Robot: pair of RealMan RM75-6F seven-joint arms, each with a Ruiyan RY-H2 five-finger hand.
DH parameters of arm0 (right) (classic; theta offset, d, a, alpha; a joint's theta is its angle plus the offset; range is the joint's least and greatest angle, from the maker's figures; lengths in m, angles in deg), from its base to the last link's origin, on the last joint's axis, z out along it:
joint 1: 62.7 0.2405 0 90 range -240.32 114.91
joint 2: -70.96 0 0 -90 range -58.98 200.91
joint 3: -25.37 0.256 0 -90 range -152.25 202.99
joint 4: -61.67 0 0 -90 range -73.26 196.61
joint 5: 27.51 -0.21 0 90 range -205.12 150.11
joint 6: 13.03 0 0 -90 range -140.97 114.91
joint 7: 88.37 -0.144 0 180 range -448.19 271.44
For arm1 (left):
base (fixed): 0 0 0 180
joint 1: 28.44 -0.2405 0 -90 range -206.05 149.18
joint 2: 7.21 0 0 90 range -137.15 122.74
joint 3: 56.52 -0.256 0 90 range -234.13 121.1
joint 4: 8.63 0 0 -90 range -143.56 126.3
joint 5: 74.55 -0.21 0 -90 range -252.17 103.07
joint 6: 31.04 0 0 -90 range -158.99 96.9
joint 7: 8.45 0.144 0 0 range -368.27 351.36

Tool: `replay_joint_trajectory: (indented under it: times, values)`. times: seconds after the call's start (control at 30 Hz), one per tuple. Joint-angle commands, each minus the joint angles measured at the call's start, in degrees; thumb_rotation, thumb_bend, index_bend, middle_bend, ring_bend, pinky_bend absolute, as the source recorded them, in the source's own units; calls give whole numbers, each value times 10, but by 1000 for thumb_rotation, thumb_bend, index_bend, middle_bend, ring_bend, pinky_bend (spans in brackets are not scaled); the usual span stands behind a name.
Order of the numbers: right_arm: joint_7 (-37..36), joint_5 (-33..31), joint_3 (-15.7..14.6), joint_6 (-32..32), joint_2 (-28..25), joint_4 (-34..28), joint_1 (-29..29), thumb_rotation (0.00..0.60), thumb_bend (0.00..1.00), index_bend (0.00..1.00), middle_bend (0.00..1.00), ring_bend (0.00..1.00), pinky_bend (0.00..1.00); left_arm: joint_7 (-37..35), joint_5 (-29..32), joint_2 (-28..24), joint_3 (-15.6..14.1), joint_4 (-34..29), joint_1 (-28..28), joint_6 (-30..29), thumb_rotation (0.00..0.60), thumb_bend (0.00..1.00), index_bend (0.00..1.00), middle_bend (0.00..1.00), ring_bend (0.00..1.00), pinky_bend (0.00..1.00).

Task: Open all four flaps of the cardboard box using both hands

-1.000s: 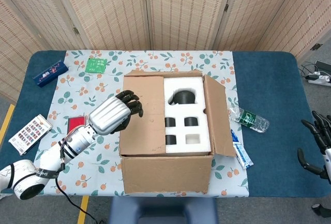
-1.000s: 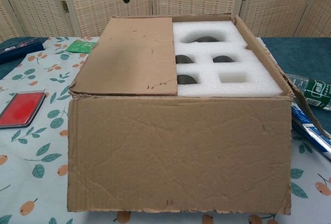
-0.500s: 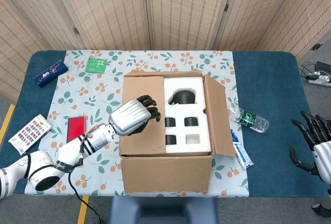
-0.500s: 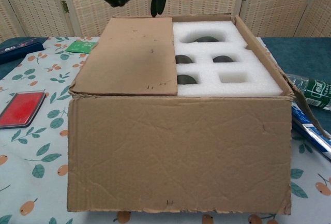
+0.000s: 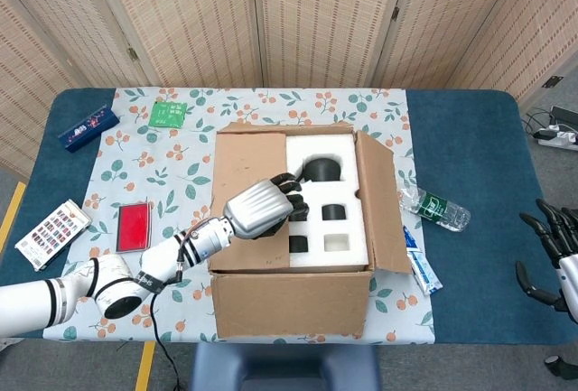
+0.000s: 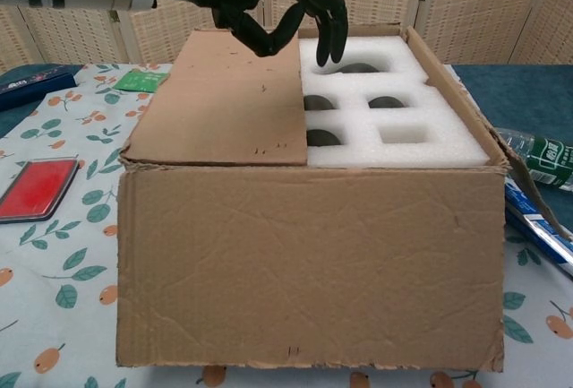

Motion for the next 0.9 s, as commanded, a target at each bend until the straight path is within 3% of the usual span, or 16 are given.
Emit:
replay_joint_trajectory:
  times: [0.03, 0.47, 0.9]
  values:
    - [-2, -2, 0, -1, -1, 1, -1, 414, 543, 103, 0, 0, 0, -10, -8, 14, -3, 14, 9, 0, 600, 1000, 362, 388, 207, 163]
    - [-11, 2, -6, 5, -7, 2, -12, 416, 544, 99, 0, 0, 0, 1, -29, 48, -31, 66, 28, 3, 600, 1000, 336, 388, 204, 162]
    - [-18, 7, -7, 3, -9, 2, -13, 415, 543, 99, 0, 0, 0, 65, 14, 43, -48, 69, 30, 4, 600, 1000, 331, 388, 213, 156]
